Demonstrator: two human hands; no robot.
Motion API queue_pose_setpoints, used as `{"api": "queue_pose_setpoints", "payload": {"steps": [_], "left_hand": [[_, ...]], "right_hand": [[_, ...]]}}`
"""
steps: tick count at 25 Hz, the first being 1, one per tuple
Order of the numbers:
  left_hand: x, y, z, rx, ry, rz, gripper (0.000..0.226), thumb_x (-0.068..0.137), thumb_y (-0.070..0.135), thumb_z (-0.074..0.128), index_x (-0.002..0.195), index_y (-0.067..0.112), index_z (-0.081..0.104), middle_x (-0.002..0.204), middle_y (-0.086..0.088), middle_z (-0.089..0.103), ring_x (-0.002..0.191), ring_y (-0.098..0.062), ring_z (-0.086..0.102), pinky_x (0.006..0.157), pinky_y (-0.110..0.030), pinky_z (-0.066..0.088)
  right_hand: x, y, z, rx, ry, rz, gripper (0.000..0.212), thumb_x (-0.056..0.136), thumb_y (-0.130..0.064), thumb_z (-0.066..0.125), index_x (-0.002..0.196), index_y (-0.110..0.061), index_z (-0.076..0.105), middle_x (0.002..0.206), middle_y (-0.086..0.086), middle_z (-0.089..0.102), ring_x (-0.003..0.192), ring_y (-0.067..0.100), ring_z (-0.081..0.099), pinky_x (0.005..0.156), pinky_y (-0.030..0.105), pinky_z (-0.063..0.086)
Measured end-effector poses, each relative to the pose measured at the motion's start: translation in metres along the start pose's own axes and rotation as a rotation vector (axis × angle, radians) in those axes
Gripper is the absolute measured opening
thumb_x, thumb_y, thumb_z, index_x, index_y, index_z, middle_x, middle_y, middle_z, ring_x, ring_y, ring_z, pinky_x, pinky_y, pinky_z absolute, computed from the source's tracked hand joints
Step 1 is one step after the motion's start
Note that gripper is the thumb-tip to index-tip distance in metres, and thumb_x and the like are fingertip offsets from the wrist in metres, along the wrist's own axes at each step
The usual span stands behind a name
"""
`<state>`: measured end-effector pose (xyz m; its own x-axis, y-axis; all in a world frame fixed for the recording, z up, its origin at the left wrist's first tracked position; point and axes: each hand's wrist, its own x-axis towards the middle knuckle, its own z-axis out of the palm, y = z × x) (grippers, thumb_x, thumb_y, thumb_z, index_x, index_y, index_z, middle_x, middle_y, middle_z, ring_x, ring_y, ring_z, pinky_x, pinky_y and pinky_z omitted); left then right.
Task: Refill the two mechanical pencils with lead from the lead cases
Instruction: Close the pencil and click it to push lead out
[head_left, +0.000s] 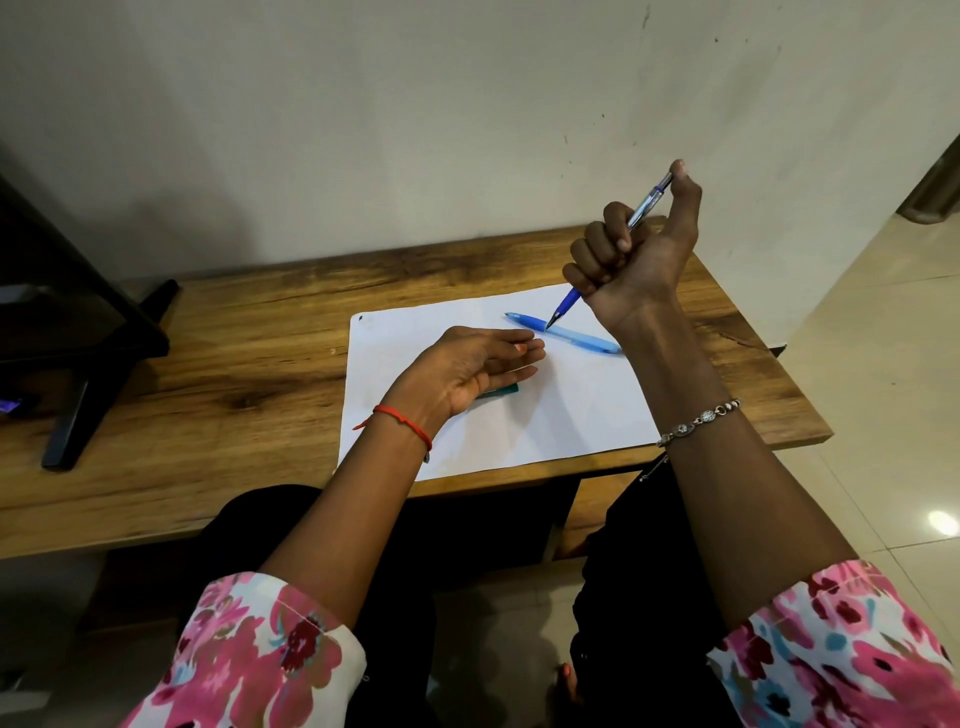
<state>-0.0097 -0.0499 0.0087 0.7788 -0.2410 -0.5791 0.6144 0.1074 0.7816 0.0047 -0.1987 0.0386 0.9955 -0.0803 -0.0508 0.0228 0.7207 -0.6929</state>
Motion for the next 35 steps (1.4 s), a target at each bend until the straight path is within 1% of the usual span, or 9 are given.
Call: {"api": "queue_pose_setpoints", "payload": {"steps": [4, 9, 15, 19, 23, 25, 28, 32, 35], "left_hand": [[-0.0006, -0.0008, -0.0004, 0.004, -0.010, 0.005, 0.019, 0.086, -0.006, 0.053, 0.103, -0.004, 0.061, 0.092, -0.013, 0.068, 0.084, -0.021, 0.067, 0.080, -0.032, 0.054], [0.0001, -0.0001, -0.0012, -0.004, -0.023, 0.003, 0.016, 0.085, -0.003, 0.056, 0.100, -0.003, 0.062, 0.092, -0.014, 0.069, 0.083, -0.021, 0.068, 0.073, -0.030, 0.057], [0.0017, 0.0000, -0.0019, -0.040, -0.058, 0.002, 0.019, 0.086, 0.003, 0.057, 0.103, -0.004, 0.063, 0.091, -0.015, 0.070, 0.082, -0.021, 0.069, 0.073, -0.030, 0.057], [0.0015, 0.0009, -0.0016, -0.097, -0.086, -0.025, 0.018, 0.091, 0.007, 0.051, 0.097, -0.005, 0.063, 0.079, -0.014, 0.072, 0.080, -0.022, 0.068, 0.071, -0.032, 0.058], [0.0001, 0.0023, -0.0009, -0.138, -0.099, -0.046, 0.022, 0.094, 0.008, 0.045, 0.089, -0.002, 0.064, 0.074, -0.013, 0.072, 0.089, -0.024, 0.066, 0.080, -0.035, 0.054], [-0.0010, 0.0025, -0.0005, -0.156, -0.105, -0.054, 0.022, 0.094, 0.008, 0.045, 0.088, -0.002, 0.064, 0.075, -0.013, 0.072, 0.093, -0.024, 0.064, 0.078, -0.035, 0.054], [-0.0018, 0.0027, 0.0000, -0.169, -0.107, -0.062, 0.023, 0.094, 0.009, 0.045, 0.087, -0.001, 0.064, 0.074, -0.012, 0.073, 0.094, -0.025, 0.064, 0.074, -0.035, 0.054], [-0.0019, 0.0018, 0.0007, -0.173, -0.110, -0.063, 0.023, 0.094, 0.008, 0.044, 0.085, -0.001, 0.064, 0.073, -0.012, 0.073, 0.095, -0.025, 0.063, 0.083, -0.036, 0.052], [-0.0023, 0.0021, 0.0004, -0.180, -0.110, -0.062, 0.023, 0.094, 0.006, 0.043, 0.086, -0.001, 0.063, 0.073, -0.012, 0.072, 0.095, -0.025, 0.063, 0.085, -0.036, 0.052]], "right_hand": [[-0.0016, -0.0011, 0.0020, 0.041, 0.001, -0.023, 0.066, 0.088, -0.056, 0.026, 0.038, -0.015, 0.028, 0.034, -0.004, 0.015, 0.035, 0.012, 0.009, 0.043, 0.017, 0.009], [-0.0030, 0.0000, 0.0019, 0.035, -0.010, -0.025, 0.068, 0.089, -0.060, 0.025, 0.039, -0.014, 0.029, 0.033, -0.004, 0.016, 0.034, 0.011, 0.011, 0.041, 0.017, 0.011], [-0.0040, -0.0007, 0.0028, 0.054, 0.012, -0.039, 0.065, 0.088, -0.058, 0.025, 0.040, -0.014, 0.028, 0.035, -0.004, 0.016, 0.036, 0.011, 0.010, 0.043, 0.018, 0.011], [-0.0048, 0.0003, 0.0031, 0.058, 0.018, -0.052, 0.067, 0.089, -0.060, 0.025, 0.041, -0.014, 0.030, 0.034, -0.004, 0.018, 0.036, 0.011, 0.011, 0.042, 0.018, 0.012], [-0.0046, -0.0018, 0.0034, 0.091, 0.015, -0.053, 0.063, 0.087, -0.057, 0.024, 0.042, -0.014, 0.028, 0.035, -0.003, 0.015, 0.039, 0.012, 0.007, 0.045, 0.019, 0.010], [-0.0046, -0.0022, 0.0033, 0.105, 0.006, -0.056, 0.064, 0.087, -0.059, 0.024, 0.042, -0.014, 0.028, 0.036, -0.003, 0.015, 0.041, 0.013, 0.005, 0.045, 0.020, 0.009], [-0.0044, -0.0029, 0.0025, 0.120, 0.005, -0.065, 0.064, 0.086, -0.059, 0.023, 0.042, -0.014, 0.028, 0.036, -0.003, 0.014, 0.038, 0.013, 0.007, 0.045, 0.019, 0.010], [-0.0042, -0.0036, 0.0013, 0.146, 0.007, -0.075, 0.064, 0.086, -0.060, 0.023, 0.042, -0.013, 0.028, 0.036, -0.003, 0.013, 0.037, 0.012, 0.008, 0.043, 0.018, 0.012], [-0.0050, -0.0038, 0.0018, 0.148, 0.004, -0.078, 0.063, 0.085, -0.059, 0.022, 0.043, -0.013, 0.027, 0.036, -0.003, 0.013, 0.037, 0.012, 0.008, 0.042, 0.018, 0.013]]}}
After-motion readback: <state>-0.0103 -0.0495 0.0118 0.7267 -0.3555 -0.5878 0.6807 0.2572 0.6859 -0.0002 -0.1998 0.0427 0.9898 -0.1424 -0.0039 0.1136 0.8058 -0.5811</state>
